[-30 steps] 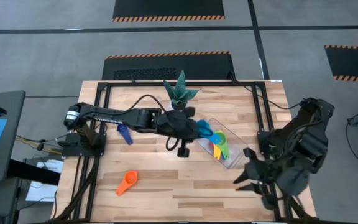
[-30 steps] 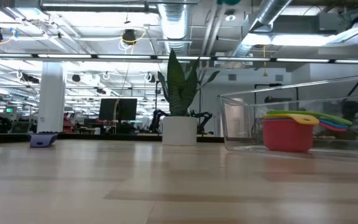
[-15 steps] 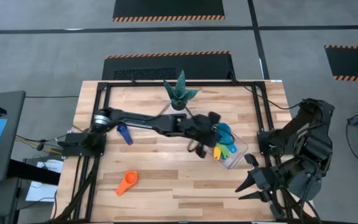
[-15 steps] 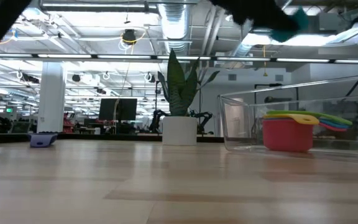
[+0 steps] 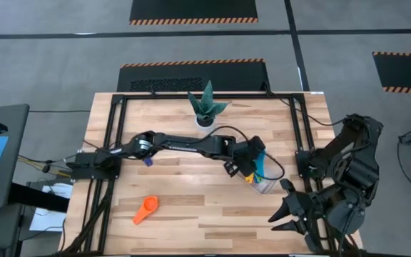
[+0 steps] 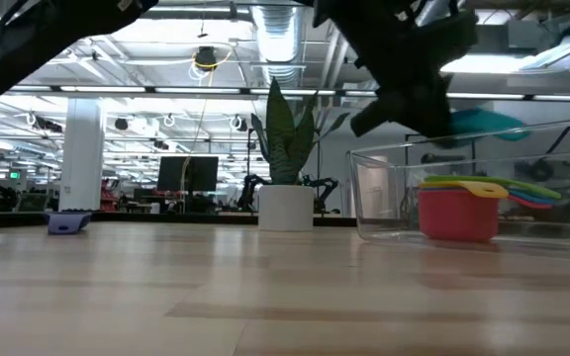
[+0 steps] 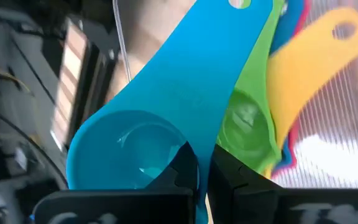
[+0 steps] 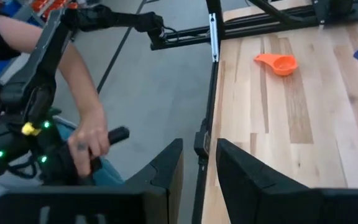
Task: Nest measuring cups in basket
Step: Stack the light blue measuring cup on top of the green measuring cup
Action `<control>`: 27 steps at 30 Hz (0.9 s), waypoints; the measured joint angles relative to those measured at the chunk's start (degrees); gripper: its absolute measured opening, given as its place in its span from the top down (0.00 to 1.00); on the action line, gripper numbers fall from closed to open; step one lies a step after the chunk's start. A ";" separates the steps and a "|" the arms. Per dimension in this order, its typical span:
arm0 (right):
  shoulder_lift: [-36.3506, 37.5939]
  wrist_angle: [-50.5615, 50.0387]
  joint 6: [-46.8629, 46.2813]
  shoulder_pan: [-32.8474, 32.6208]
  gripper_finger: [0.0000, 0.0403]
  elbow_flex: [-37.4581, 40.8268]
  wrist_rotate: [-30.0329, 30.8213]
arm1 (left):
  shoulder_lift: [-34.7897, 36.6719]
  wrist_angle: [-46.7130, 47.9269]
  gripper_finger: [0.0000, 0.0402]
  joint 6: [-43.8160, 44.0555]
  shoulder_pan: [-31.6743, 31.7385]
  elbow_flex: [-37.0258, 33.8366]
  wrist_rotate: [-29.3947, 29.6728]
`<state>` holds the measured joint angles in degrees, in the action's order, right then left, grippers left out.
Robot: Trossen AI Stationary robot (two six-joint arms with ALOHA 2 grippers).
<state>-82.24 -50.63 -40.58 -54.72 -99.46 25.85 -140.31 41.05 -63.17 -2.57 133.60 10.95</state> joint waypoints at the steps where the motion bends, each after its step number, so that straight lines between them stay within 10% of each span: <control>1: -0.26 0.24 0.02 -0.13 0.70 -0.02 0.00 | 0.10 0.96 1.00 0.91 0.21 0.00 0.17; 27: -3.21 0.18 -1.09 -0.04 0.70 -0.02 -0.44 | 0.28 5.98 0.95 10.95 0.61 0.07 -4.63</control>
<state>-85.45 -50.46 -41.67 -54.76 -99.48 25.41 -140.04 47.04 -52.22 -1.96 133.67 6.32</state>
